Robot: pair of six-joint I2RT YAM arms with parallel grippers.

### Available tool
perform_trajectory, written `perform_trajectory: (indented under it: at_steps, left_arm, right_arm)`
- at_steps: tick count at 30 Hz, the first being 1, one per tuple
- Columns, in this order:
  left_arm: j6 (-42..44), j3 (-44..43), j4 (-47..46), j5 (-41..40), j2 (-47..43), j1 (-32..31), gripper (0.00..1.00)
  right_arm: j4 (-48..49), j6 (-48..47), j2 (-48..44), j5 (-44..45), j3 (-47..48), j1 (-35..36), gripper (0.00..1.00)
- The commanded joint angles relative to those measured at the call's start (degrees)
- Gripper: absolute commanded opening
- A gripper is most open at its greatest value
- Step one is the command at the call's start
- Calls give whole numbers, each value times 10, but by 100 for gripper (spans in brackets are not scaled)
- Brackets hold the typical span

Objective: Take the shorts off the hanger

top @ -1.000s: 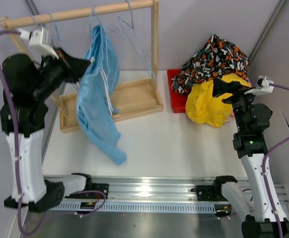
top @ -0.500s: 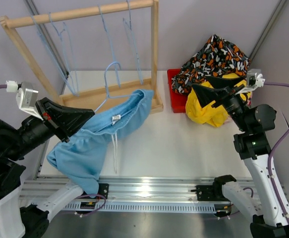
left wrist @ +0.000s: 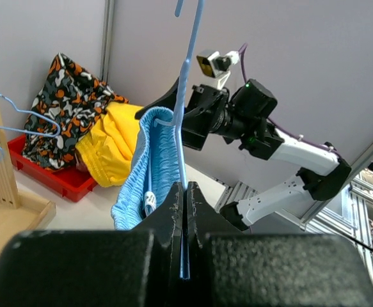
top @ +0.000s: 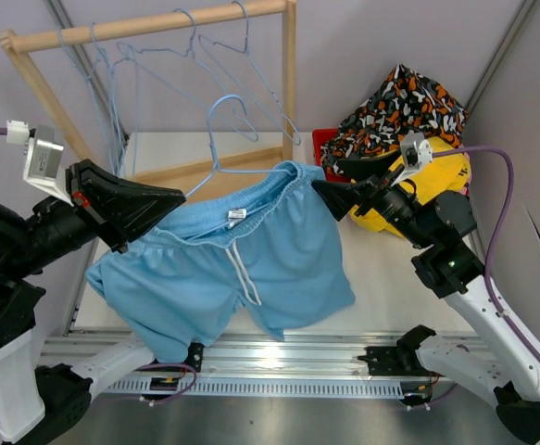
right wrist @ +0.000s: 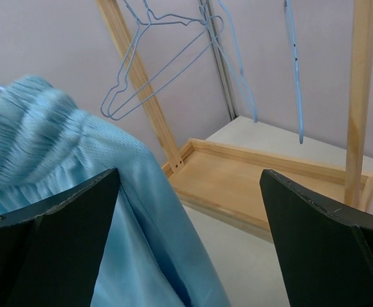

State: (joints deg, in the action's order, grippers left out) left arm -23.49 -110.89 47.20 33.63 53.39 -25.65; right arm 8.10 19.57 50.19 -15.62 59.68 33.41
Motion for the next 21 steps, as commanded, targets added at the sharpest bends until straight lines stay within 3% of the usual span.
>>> perform_trajectory:
  at_steps: [1, 11, 13, 14, 15, 18, 21]
  left_arm:
    - [-1, -44, -55, -9, 4, -12, 0]
    - [6, -67, -51, -22, 19, -14, 0]
    - [8, -69, -51, -27, 22, -14, 0]
    - [10, -71, -49, -28, 22, -13, 0]
    - [12, -70, -50, -29, 22, -13, 0]
    - [18, -68, -45, -36, 22, -13, 0]
    - [25, -56, -40, -42, 15, -14, 0]
  right_arm:
    - [7, -22, -9, 34, -4, 6, 99]
    - [53, 10, -12, 36, -62, 10, 100]
    - [80, 26, -2, 21, -83, 12, 92]
    - [103, 30, 5, 15, -88, 15, 81]
    - [113, 35, 23, 9, -91, 18, 46]
    - [145, 37, 54, 5, -85, 25, 0]
    - [154, 14, 63, 51, -72, 25, 0]
